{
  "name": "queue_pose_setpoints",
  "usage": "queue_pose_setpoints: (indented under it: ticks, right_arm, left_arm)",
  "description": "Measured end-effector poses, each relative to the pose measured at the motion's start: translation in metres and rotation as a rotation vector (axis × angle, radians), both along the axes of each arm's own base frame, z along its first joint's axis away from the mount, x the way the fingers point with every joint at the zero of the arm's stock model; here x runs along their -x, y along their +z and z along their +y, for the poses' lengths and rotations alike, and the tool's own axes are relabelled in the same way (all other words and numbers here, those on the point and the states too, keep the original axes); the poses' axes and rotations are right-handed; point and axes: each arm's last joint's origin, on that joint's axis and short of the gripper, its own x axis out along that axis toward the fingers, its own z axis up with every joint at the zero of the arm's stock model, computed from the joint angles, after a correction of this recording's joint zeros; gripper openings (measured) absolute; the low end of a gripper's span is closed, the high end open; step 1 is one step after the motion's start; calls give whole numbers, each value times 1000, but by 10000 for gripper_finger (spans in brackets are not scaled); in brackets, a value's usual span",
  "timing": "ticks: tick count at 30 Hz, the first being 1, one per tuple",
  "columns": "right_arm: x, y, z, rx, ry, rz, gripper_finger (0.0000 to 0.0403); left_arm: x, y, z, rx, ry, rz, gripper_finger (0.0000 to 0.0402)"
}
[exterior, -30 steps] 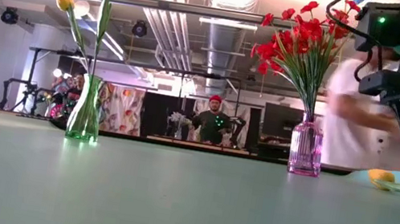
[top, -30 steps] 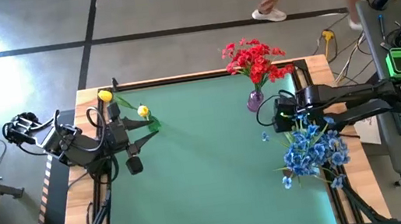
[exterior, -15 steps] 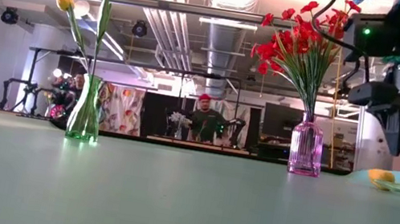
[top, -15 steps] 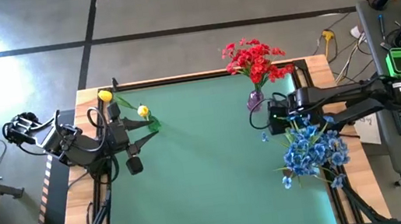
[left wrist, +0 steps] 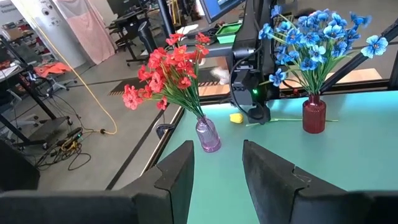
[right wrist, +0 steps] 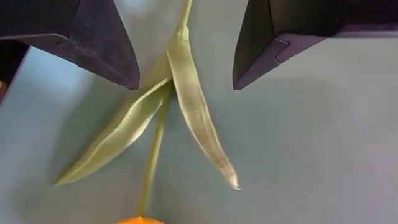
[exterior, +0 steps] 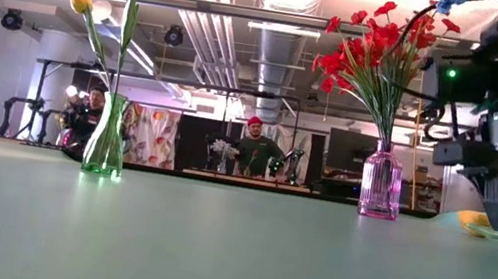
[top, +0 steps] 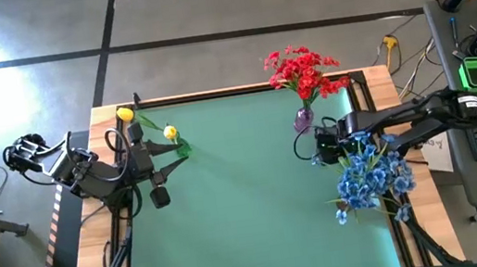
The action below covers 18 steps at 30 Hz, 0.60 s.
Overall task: Sort flowers into vase by color
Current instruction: Put the yellow tulip into the green vase
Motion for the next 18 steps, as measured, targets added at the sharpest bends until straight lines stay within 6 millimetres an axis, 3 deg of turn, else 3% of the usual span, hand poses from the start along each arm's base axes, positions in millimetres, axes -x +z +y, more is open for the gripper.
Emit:
queue_pose_setpoints:
  ticks: [8, 18]
  right_arm:
    - [4, -17, 1, -23, -25, 42, 224]
    - [2, -20, 1, -23, -33, 20, 119]
  left_arm:
    - [0, 0, 0, -3, 0, 5, 123]
    - [0, -1, 0, -2, 1, 9, 123]
